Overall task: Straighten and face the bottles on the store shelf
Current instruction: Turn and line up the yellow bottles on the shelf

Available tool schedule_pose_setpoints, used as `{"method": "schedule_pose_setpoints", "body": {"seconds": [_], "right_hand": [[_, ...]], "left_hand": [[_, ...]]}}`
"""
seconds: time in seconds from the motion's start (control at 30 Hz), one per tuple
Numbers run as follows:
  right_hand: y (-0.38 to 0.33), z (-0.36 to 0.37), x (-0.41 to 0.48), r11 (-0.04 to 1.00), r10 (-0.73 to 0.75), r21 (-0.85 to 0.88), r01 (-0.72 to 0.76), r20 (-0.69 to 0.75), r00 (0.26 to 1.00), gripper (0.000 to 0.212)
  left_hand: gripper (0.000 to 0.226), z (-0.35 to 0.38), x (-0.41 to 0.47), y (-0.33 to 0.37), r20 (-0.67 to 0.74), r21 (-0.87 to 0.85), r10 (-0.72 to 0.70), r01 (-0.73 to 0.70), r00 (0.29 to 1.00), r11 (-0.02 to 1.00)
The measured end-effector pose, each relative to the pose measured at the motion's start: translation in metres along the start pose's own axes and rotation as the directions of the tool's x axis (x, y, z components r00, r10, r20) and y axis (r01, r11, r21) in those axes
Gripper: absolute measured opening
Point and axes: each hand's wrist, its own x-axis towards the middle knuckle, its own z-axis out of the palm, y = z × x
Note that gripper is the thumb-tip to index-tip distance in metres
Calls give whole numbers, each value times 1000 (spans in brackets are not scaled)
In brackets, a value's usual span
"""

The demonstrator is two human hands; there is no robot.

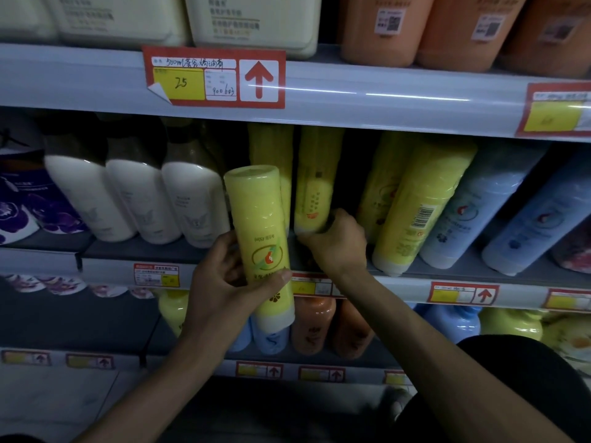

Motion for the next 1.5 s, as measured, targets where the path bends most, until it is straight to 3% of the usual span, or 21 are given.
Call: {"method": "schedule_pose_setpoints", "body": {"seconds": [0.2, 0.43, 0.63, 0.77, 0.87, 1.13, 1.5], "right_hand": [[-13, -4, 1, 998, 50, -37, -51, -18, 999, 71], [0, 5, 7, 1000, -5, 25, 5, 2, 1000, 51], [-10, 2, 1, 999, 36, 22, -35, -74, 997, 66], [0, 3, 5, 999, 18, 46, -17, -14, 1000, 46], [7, 6, 8, 998, -22, 52, 24, -45, 999, 40], [8, 16, 21, 996, -8, 84, 16, -101, 995, 49], [3, 17, 24, 996, 0, 85, 11, -131, 991, 47]], "left_hand": [[70, 1, -2, 2, 1, -4, 1, -1, 1000, 1000], [69, 0, -3, 4, -15, -13, 4, -4, 1000, 1000], [70, -1, -4, 5, -30, -27, 4, -5, 1000, 1000], [70, -2, -3, 4, -31, -36, 5, -6, 1000, 999], [70, -4, -2, 2, -30, -34, 4, -5, 1000, 999], [68, -4, -4, -2, -14, 0, -15, 15, 1000, 1000], [71, -4, -8, 0, -8, 38, -6, 6, 1000, 999]]}}
